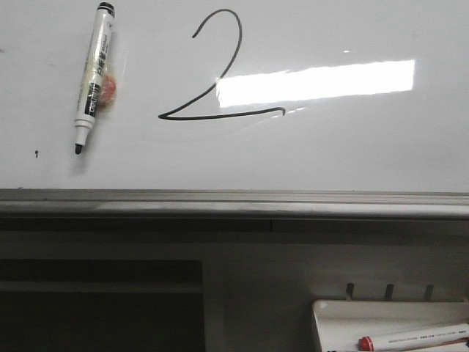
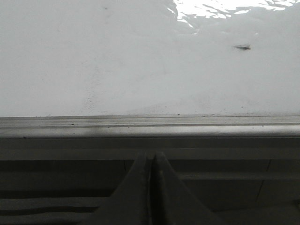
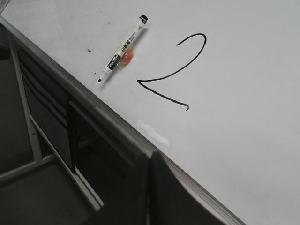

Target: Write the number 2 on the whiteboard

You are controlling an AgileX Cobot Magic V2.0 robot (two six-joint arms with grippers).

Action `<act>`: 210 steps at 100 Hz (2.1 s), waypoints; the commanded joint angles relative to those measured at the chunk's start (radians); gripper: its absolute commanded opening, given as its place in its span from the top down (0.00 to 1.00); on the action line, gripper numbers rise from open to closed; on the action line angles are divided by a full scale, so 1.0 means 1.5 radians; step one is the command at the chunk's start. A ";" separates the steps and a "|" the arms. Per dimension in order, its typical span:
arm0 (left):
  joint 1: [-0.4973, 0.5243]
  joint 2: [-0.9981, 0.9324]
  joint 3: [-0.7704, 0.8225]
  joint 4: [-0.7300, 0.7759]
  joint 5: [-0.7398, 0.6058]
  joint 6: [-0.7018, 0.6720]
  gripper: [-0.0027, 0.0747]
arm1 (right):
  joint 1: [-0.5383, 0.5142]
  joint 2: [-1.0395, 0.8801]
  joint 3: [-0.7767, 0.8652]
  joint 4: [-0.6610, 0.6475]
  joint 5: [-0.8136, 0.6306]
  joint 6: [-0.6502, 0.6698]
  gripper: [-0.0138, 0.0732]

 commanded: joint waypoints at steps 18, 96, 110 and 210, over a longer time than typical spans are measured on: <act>0.002 -0.018 0.007 0.001 -0.044 -0.005 0.99 | -0.004 0.005 -0.017 -0.004 -0.052 -0.004 0.92; 0.002 -0.018 0.007 0.001 -0.044 -0.005 0.99 | -0.113 0.005 0.015 -0.006 -0.079 -0.004 0.92; 0.002 -0.018 0.007 0.001 -0.044 -0.005 0.99 | -0.232 0.005 0.040 -0.006 -0.115 -0.004 0.92; 0.002 -0.018 0.007 0.001 -0.045 -0.005 0.99 | -0.512 -0.192 0.236 -0.002 0.001 -0.004 0.92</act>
